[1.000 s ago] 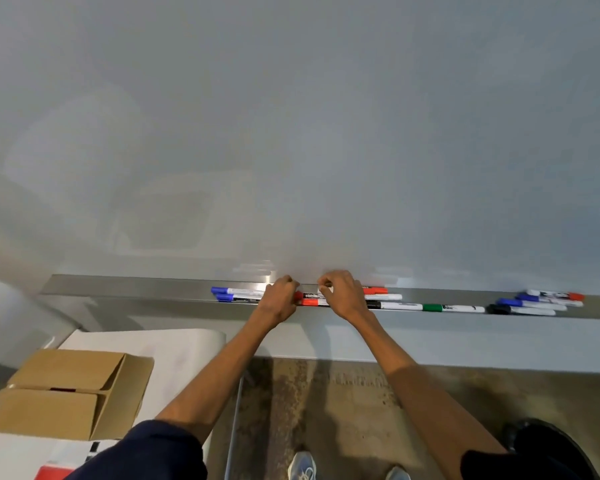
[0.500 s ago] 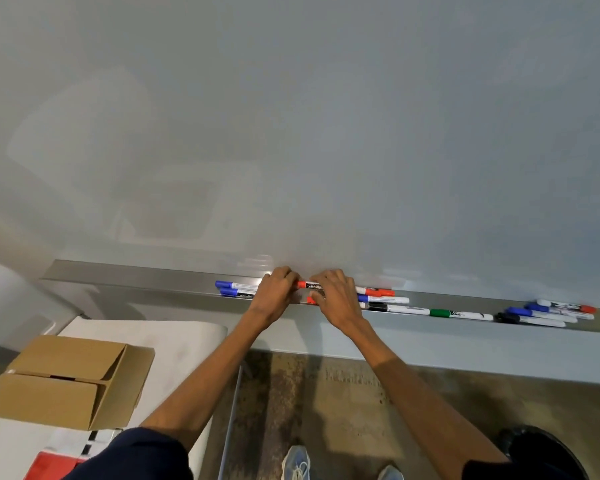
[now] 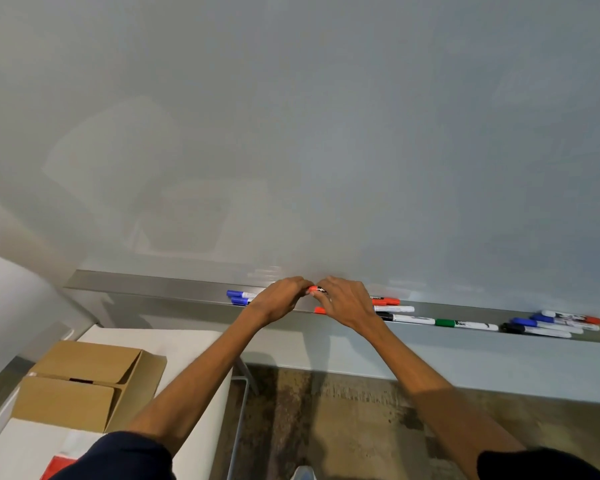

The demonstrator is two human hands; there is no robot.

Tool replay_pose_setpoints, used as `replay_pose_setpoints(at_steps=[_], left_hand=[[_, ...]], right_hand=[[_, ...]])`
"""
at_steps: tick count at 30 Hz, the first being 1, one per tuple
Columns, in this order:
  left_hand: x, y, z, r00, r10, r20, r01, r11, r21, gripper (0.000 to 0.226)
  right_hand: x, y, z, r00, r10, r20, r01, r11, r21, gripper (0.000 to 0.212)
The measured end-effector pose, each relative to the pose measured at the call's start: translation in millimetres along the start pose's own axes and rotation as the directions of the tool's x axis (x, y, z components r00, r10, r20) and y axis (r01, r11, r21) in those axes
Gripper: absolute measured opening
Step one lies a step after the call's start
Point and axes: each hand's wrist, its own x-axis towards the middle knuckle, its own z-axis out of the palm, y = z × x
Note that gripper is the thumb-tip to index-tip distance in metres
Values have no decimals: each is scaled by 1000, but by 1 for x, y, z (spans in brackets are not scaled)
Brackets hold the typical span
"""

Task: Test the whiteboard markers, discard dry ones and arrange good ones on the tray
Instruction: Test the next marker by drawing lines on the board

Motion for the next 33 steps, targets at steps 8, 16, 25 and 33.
replay_pose_setpoints(at_steps=[8,16,25,33], left_hand=[[5,22,-23,997,75,-18,-74,996,56,29],[8,18,-60,982,117,-146,-109,992,61,15],[32,119,-116,648,150,-746,-314,946,-82,22],[58,195,-205,371,25,-928,-481,860,-170,19]], right_hand=[[3,10,-36,999,40,7,-39,996,-83,52],[-15,50,-73,960,228,-161,-234,972,-16,59],[28,8,-188,783,395,-481,-80,831,551,43],[71,-23,-311,667,408,-623,233,680,695,20]])
